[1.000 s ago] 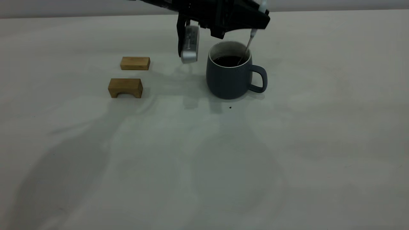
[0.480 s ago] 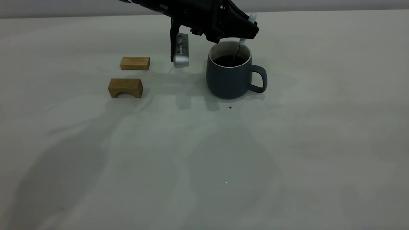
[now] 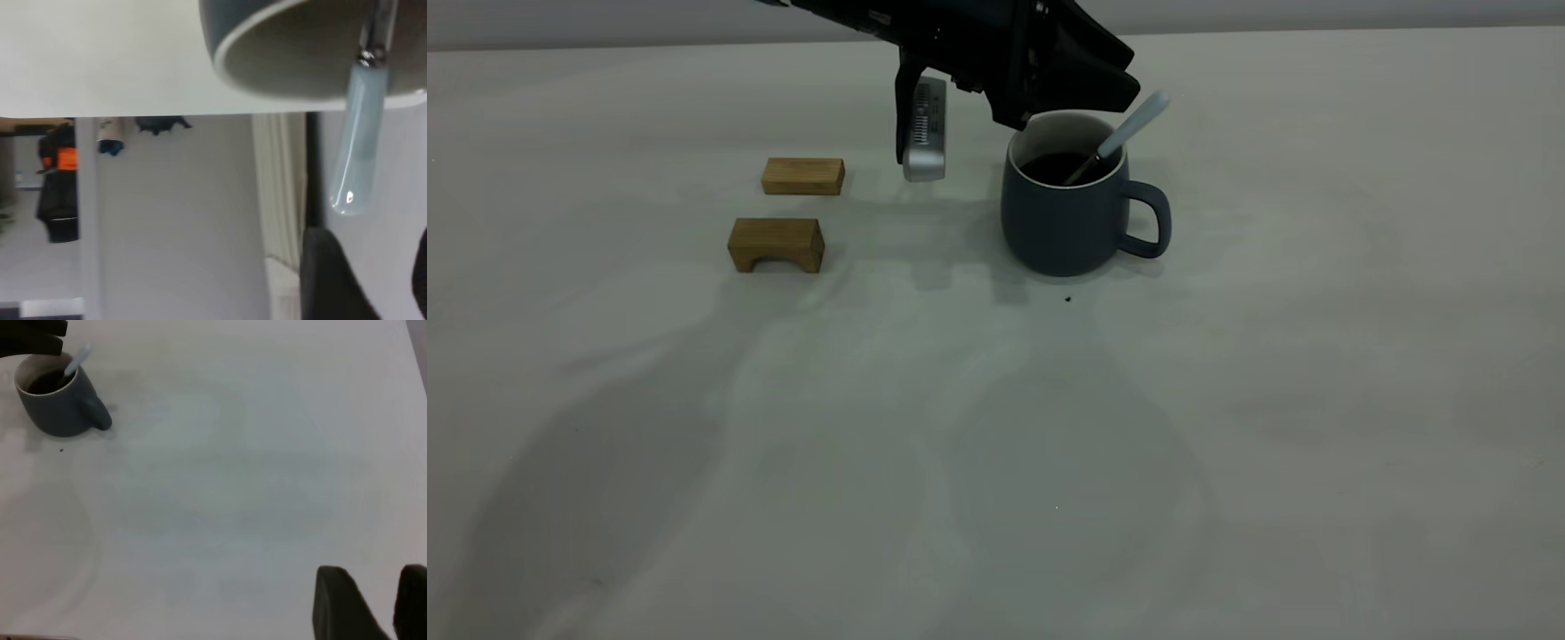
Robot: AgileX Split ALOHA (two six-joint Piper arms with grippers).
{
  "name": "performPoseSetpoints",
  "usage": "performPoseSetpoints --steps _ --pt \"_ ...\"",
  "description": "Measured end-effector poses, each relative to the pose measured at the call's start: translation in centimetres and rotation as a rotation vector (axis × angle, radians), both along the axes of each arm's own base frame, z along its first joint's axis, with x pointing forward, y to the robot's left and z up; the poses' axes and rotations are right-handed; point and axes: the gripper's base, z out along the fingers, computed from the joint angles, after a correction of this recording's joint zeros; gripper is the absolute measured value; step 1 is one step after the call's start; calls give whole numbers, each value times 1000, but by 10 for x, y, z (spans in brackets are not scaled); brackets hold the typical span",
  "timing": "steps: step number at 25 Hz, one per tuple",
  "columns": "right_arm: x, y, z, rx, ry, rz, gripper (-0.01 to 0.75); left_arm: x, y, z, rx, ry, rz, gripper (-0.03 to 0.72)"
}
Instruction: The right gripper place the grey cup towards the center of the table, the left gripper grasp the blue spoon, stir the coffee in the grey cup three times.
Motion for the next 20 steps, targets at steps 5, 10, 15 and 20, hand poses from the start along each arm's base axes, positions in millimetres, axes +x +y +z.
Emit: performPoseSetpoints --steps 5,10,15,20 --pt "0 0 0 0 0 0 240 -6 18 22 95 -83 -190 464" --pt "0 0 0 1 0 -1 240 -17 51 86 394 -278 -535 464" --pt "0 0 0 1 0 -1 240 -22 91 172 820 -640 -834 465" --pt "0 0 0 1 0 -1 240 -40 117 245 1051 -986 -1146 465"
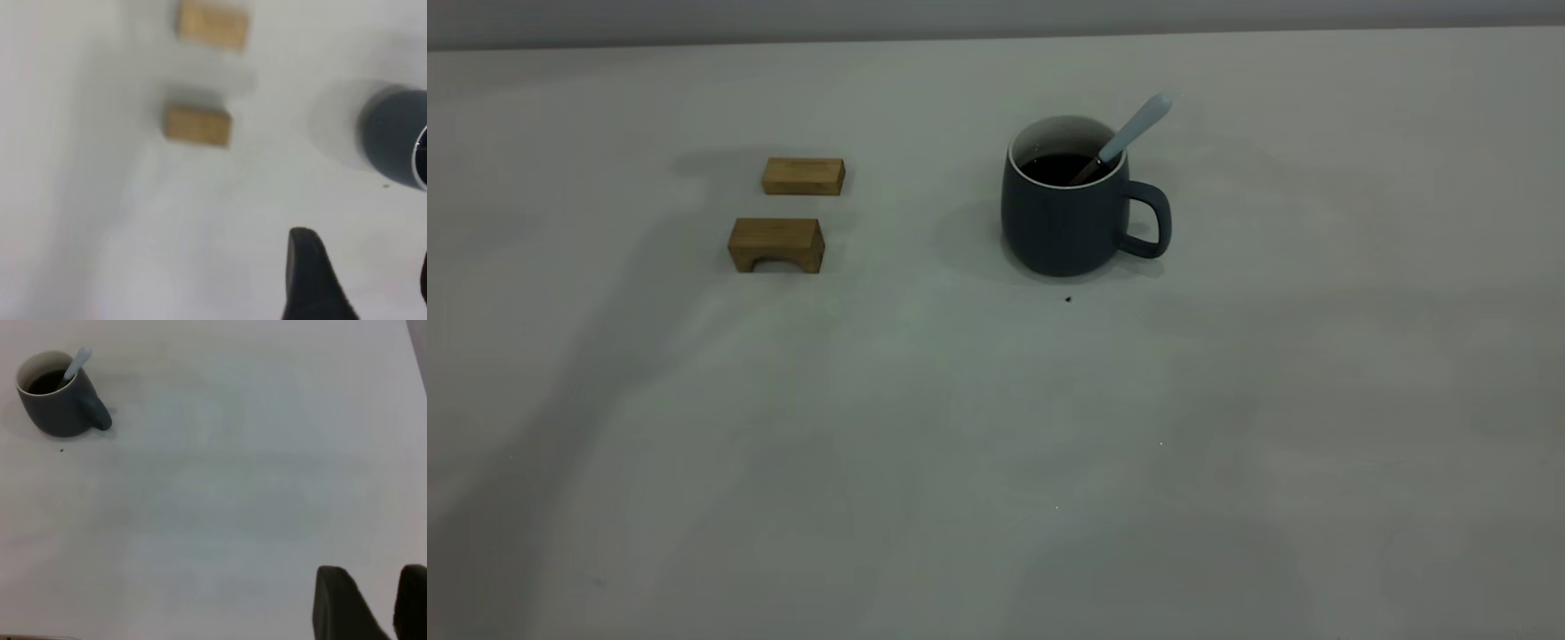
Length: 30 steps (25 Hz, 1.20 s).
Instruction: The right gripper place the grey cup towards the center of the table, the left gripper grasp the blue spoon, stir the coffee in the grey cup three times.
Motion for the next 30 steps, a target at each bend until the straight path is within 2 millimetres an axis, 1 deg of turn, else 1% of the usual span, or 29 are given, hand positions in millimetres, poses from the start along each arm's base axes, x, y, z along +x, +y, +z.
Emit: performPoseSetpoints --steps 3,5,7,8,10,11,14,17,20,23,25,28,30 --pt "0 0 0 0 0 0 240 -17 12 40 75 -117 -69 465" --pt "0 0 0 -1 0 0 240 -32 22 57 132 -160 -75 465" --pt "0 0 0 -1 0 0 240 -54 32 70 171 -181 -76 465" --pt "0 0 0 -1 0 0 240 -66 37 68 190 -167 -82 465" --pt "0 0 0 -1 0 0 240 -97 47 70 206 -151 -89 465" --pt "0 0 0 -1 0 0 240 -113 52 64 213 -124 -92 465" --pt "0 0 0 -1 0 0 240 -171 69 55 227 -94 -95 465" --pt "0 0 0 0 0 0 240 -223 87 33 250 -57 -102 465" --pt "0 0 0 0 0 0 240 -269 106 16 229 -61 -48 465" --pt "0 0 0 0 0 0 240 -313 120 3 206 -122 6 465" --pt "0 0 0 0 0 0 240 -342 126 -2 198 -208 11 465" --pt "0 0 0 0 0 0 240 -376 129 -9 167 -344 25 465" --pt "0 0 0 -1 0 0 240 -393 130 -14 150 -423 41 465"
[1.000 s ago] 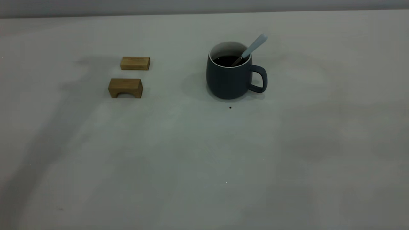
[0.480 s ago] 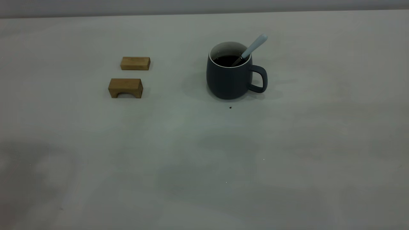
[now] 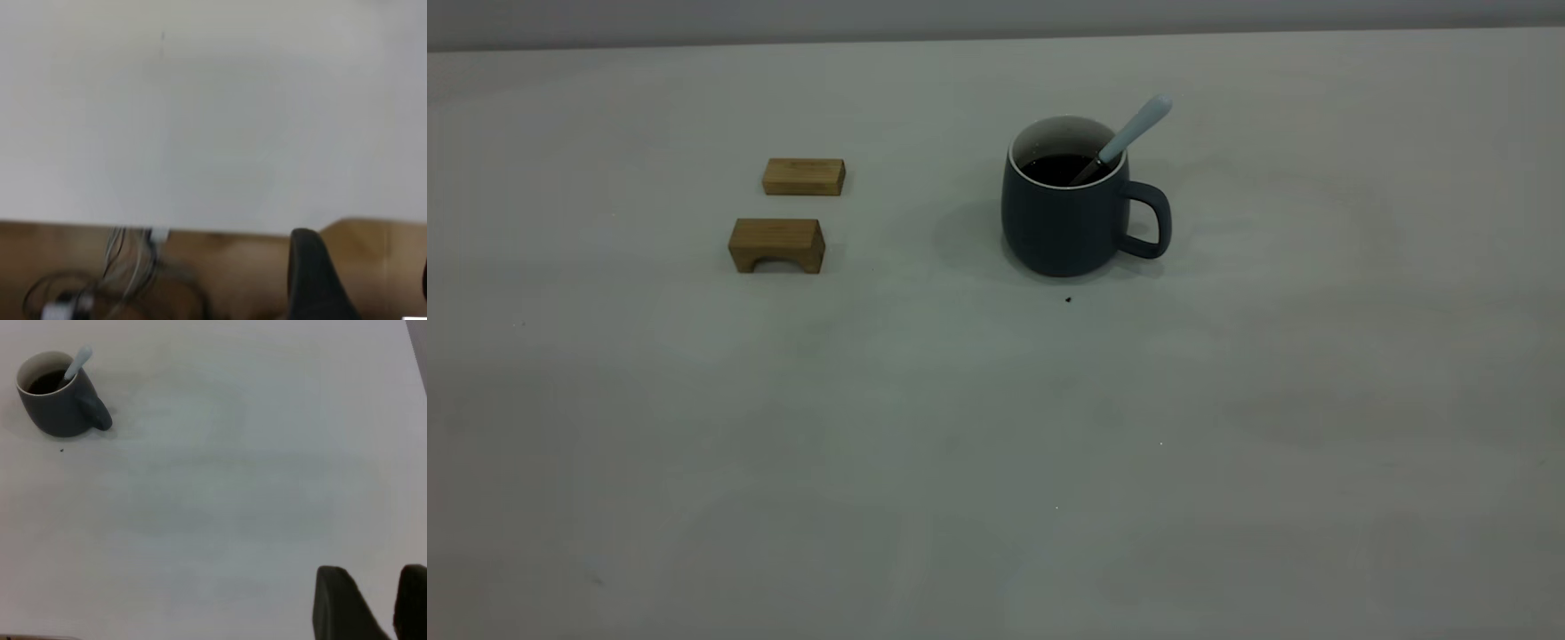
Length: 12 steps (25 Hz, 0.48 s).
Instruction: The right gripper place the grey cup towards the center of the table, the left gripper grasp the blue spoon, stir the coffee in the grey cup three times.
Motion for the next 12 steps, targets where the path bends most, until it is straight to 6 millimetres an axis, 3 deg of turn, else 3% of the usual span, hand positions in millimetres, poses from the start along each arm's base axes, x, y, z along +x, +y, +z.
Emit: performPoseSetpoints --steps 4,12 --pt "0 0 0 0 0 0 240 -19 2 -13 -5 -88 38 465" --pt "0 0 0 1 0 -1 240 -32 -1 -23 4 -184 -19 465"
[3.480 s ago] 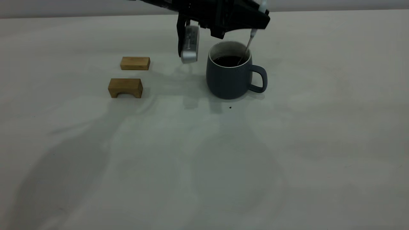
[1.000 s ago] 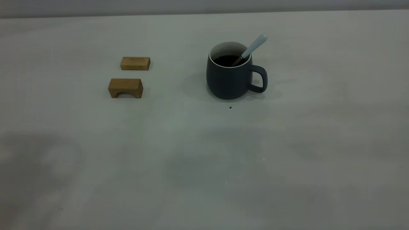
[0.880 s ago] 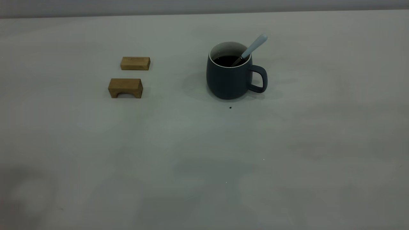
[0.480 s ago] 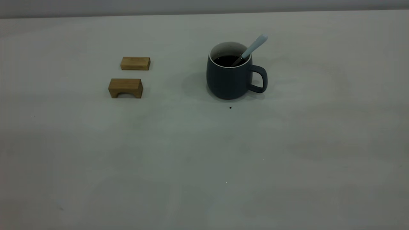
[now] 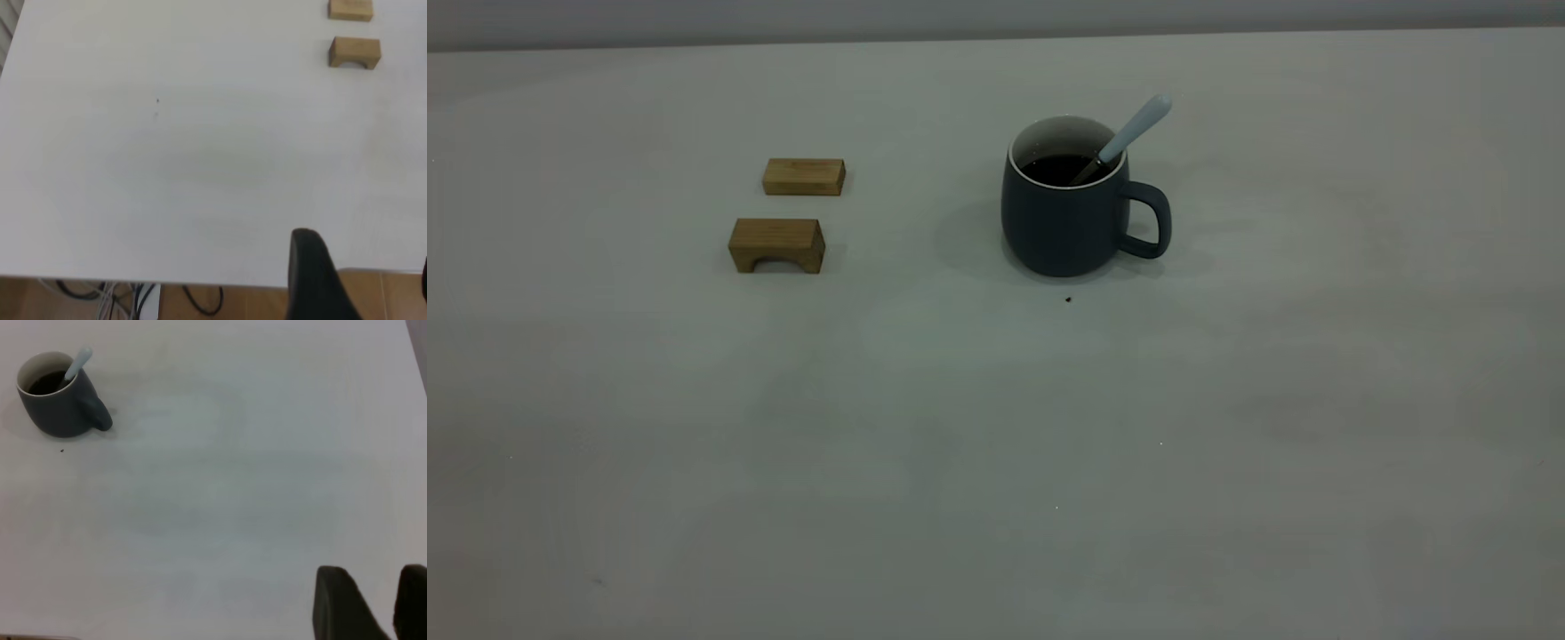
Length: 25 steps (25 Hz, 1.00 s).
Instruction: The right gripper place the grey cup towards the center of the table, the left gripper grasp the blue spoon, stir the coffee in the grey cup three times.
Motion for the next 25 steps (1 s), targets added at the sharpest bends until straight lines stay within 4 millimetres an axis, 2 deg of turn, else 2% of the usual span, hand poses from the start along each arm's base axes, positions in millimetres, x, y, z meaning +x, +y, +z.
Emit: performPoseSetpoints --steps 25 --pt "0 0 0 0 0 0 240 -3 0 -5 18 -23 -23 465"
